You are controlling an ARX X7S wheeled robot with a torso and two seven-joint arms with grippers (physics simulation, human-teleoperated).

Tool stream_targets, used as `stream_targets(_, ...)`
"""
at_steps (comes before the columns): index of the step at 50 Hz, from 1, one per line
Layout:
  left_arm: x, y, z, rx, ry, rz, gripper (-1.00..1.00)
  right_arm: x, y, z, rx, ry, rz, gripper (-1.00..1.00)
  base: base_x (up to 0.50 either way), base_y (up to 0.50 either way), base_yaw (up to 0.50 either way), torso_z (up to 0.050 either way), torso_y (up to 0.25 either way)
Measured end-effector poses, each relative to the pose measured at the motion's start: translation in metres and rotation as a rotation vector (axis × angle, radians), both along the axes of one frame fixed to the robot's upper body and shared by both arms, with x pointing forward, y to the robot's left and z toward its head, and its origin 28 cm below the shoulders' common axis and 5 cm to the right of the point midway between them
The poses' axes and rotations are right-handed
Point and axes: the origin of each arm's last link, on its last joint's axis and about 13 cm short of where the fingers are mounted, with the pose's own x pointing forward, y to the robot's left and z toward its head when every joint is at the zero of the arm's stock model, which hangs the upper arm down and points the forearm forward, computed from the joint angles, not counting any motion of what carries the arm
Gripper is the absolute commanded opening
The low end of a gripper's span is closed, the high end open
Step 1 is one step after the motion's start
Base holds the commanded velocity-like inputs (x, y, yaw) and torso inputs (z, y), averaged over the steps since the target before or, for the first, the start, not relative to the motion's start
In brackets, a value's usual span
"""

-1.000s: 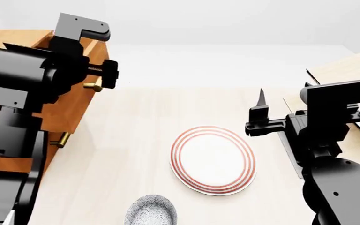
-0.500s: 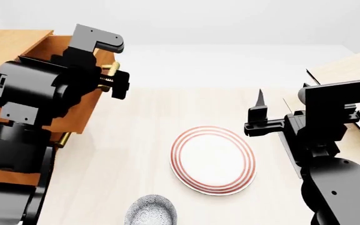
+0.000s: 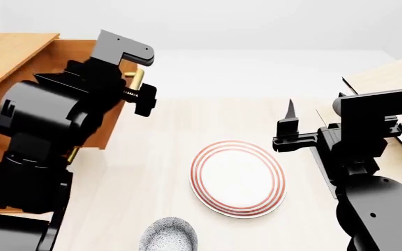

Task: Open the top drawer of the cabinet and put the bowl in it.

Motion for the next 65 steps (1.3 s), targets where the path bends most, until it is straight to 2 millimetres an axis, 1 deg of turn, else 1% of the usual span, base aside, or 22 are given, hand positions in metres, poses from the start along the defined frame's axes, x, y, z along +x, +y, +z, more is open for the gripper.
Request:
stream_targets(9,-0.01,-0.011,0.001,0.012,-0.009,-0.042,1.0,0.0,0.0,0.0,0.001,-0.001,0.0,1.0,-0.01,0.0,0.0,0.0,0.004)
stream_targets(19,-0.017,-0.014,0.0,0.042,-0.011,-0.032,1.0,0.0,-0.001,0.0,0.003,-0.001,-0.001,1.0,0.0,0.0,0.0,0.0,0.001)
stream_targets(35,-0.018,-0.022,-0.001,0.068,-0.012,-0.001,1.0,0.0,-0.003,0.001,0.004,-0.001,-0.005,1.0,0.0,0.0,0.0,0.0,0.002)
stream_targets(41,-0.016,-0.024,0.003,0.055,-0.019,0.001,1.0,0.0,-0.004,0.001,0.006,-0.001,-0.007,1.0,0.0,0.0,-0.01,0.0,0.0)
stream_targets(44,-0.015,-0.03,0.011,0.01,-0.034,-0.059,1.0,0.0,-0.004,0.001,0.007,-0.001,-0.008,1.0,0.0,0.0,0.0,0.0,0.003)
stream_targets(50,-0.017,-0.039,0.036,-0.065,-0.1,-0.152,1.0,-0.001,-0.004,0.002,0.008,-0.003,-0.008,1.0,0.0,0.0,0.0,0.0,0.0)
stream_targets(58,-0.028,-0.038,0.069,-0.123,-0.198,-0.221,1.0,-0.003,-0.003,0.004,0.007,-0.009,-0.006,1.0,0.0,0.0,0.0,0.0,0.0)
stream_targets(65,-0.045,-0.037,0.085,-0.146,-0.257,-0.29,1.0,-0.005,-0.003,0.006,0.007,-0.015,-0.006,1.0,0.0,0.0,0.0,0.0,0.0)
